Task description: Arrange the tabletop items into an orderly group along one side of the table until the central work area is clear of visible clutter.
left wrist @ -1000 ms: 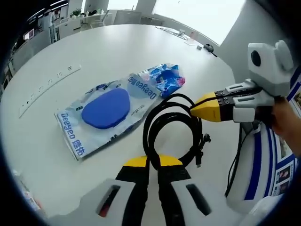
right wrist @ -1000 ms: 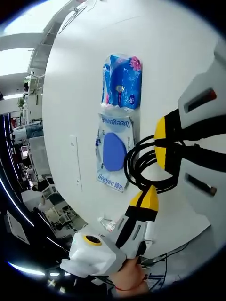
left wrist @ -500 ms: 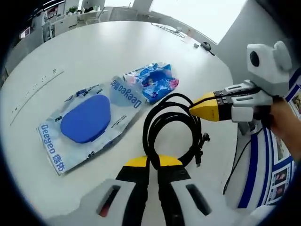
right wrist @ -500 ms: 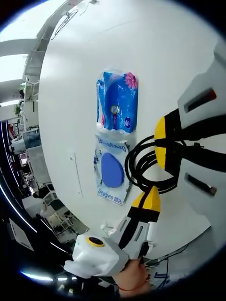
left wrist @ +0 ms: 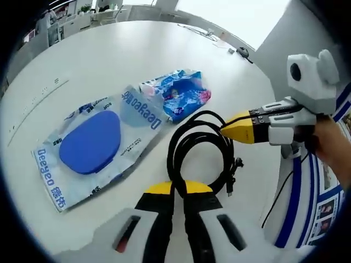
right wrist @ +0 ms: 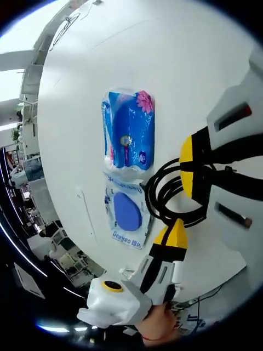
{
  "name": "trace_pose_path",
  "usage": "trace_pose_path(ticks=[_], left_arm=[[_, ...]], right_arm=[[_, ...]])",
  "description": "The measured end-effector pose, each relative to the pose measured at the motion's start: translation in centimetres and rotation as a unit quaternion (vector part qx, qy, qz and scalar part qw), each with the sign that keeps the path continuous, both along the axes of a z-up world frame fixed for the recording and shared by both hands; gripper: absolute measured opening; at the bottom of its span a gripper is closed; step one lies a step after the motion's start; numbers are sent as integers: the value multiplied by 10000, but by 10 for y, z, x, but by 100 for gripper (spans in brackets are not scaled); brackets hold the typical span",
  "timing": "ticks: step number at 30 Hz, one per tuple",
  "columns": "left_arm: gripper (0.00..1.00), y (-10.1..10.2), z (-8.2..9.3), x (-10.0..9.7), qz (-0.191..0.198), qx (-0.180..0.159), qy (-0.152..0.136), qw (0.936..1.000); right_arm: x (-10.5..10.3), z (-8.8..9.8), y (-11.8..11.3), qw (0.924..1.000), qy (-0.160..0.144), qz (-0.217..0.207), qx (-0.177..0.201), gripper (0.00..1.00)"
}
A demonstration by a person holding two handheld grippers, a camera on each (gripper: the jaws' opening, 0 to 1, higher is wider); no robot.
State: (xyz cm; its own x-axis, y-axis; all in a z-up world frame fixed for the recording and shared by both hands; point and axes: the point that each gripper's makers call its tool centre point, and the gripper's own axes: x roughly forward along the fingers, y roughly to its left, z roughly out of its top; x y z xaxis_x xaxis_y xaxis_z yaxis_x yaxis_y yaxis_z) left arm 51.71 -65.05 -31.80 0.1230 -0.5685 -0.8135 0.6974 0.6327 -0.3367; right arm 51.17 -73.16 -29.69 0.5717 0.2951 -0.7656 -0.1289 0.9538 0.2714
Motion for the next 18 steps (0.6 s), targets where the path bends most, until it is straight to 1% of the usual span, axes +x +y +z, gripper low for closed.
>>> trace_pose_path(ticks=[6, 12, 18], left_arm=[[2, -1, -10, 1, -1, 60, 35, 10000], [3, -4, -15, 3, 82, 34, 89, 9999], [4, -4, -16, 5, 113, 8, 96, 9999]], right_arm=[[2, -12, -1, 9999, 78, -61, 17, 0], [5, -20, -6, 9999, 108, -122, -15, 0], [6, -23, -7, 9998, 85, -191, 1, 0]])
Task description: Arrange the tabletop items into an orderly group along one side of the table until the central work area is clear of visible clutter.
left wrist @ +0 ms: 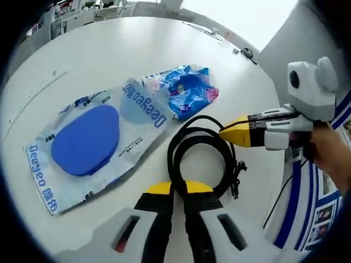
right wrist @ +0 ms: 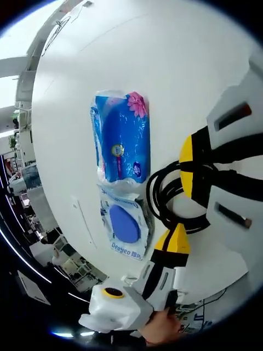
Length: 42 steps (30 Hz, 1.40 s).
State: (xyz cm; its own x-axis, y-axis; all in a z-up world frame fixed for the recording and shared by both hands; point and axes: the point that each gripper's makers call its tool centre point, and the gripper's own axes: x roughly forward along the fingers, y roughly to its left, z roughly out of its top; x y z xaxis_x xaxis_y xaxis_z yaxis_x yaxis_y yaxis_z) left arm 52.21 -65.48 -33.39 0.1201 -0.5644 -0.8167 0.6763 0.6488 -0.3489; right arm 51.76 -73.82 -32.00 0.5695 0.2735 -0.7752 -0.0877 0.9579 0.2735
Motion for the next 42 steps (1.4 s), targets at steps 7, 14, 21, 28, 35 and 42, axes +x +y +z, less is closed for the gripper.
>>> trace_pose_path(ticks=[7, 14, 21, 28, 35, 42], left_arm=[[8, 0, 1, 1, -102, -19, -111, 9999], [19, 3, 1, 2, -95, 1, -156, 9998], [24, 6, 6, 0, -80, -45, -143, 9999], [30, 8, 15, -2, -122, -116, -165, 9997], [38, 10, 26, -2, -103, -231, -227, 9994], [44, 16, 35, -5, -101, -311, -262, 9991]], right_arm=[[1, -2, -2, 10000, -37, -10, -91, 0], [3, 1, -4, 9998, -108, -21, -168, 9], [2, 7, -3, 9997, -160, -11, -193, 16], [-1, 12, -2, 9996, -221, -16, -193, 22], [-5, 20, -1, 9993, -299, -39, -210, 27], [-7, 30, 5, 9991, -403, -15, -155, 33]])
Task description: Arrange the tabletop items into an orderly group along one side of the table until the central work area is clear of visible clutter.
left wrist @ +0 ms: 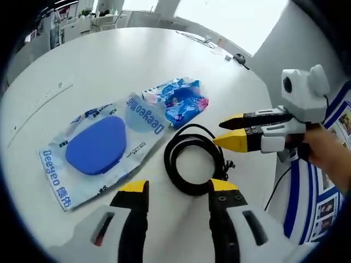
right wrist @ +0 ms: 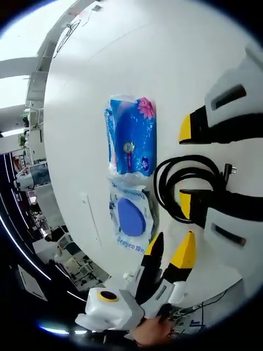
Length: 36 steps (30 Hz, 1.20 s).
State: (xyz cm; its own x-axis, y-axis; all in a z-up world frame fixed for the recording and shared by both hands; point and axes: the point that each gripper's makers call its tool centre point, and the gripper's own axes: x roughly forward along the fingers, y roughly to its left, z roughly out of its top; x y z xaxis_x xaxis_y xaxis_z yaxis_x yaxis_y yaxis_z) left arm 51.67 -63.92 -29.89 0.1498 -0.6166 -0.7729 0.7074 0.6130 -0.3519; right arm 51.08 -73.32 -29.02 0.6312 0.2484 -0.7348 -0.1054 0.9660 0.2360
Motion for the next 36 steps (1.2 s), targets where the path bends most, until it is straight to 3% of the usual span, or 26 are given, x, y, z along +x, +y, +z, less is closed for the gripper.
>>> trace_pose_path(ticks=[18, 36], left_arm=[[61, 27, 32, -1, 35, -234, -217, 9995], [72, 85, 57, 0, 337, -440, -398, 9977]], right_arm=[[-3, 25, 24, 9994, -250, 236, 98, 45], [3, 53, 70, 9953, -568, 757, 209, 55]])
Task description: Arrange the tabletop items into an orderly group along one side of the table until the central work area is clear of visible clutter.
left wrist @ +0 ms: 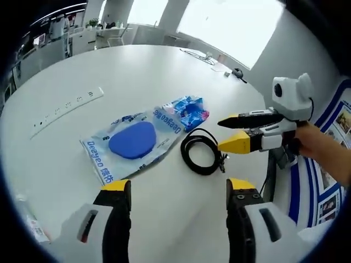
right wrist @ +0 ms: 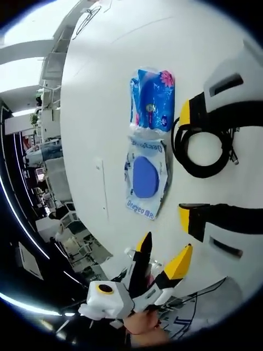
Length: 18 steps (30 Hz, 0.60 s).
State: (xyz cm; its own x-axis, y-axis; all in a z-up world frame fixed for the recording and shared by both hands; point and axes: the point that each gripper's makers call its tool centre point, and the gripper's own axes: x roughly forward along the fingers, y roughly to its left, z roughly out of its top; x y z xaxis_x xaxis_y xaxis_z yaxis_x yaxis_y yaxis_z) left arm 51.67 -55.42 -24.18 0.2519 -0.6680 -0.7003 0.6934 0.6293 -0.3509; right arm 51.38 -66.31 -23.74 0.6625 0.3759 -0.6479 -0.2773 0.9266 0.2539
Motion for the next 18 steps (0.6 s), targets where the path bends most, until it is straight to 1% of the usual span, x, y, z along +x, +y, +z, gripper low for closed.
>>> trace_pose_path(ticks=[2, 4, 9, 13, 16, 17, 18], left_arm=[[73, 5, 2, 0, 32, -52, 11, 10000], [73, 13, 5, 0, 53, -13, -29, 10000], [74, 32, 14, -3, 122, -52, -108, 9999], [74, 50, 24, -5, 261, -154, -166, 9994], [74, 67, 28, -9, 291, -72, -263, 9992], [73, 71, 29, -10, 309, -92, -256, 9992], [73, 76, 32, -11, 385, -173, -233, 9988]], right_arm=[[0, 3, 6, 10000, -22, 40, 33, 55], [0, 5, 12, 9999, -40, 112, 57, 55], [-2, 13, 32, 9992, -134, 329, 176, 58], [-4, 16, 49, 9984, -171, 515, 170, 59], [-5, 20, 64, 9973, -202, 679, 215, 59], [-6, 20, 66, 9971, -204, 702, 212, 59], [-7, 21, 74, 9965, -198, 787, 193, 59]])
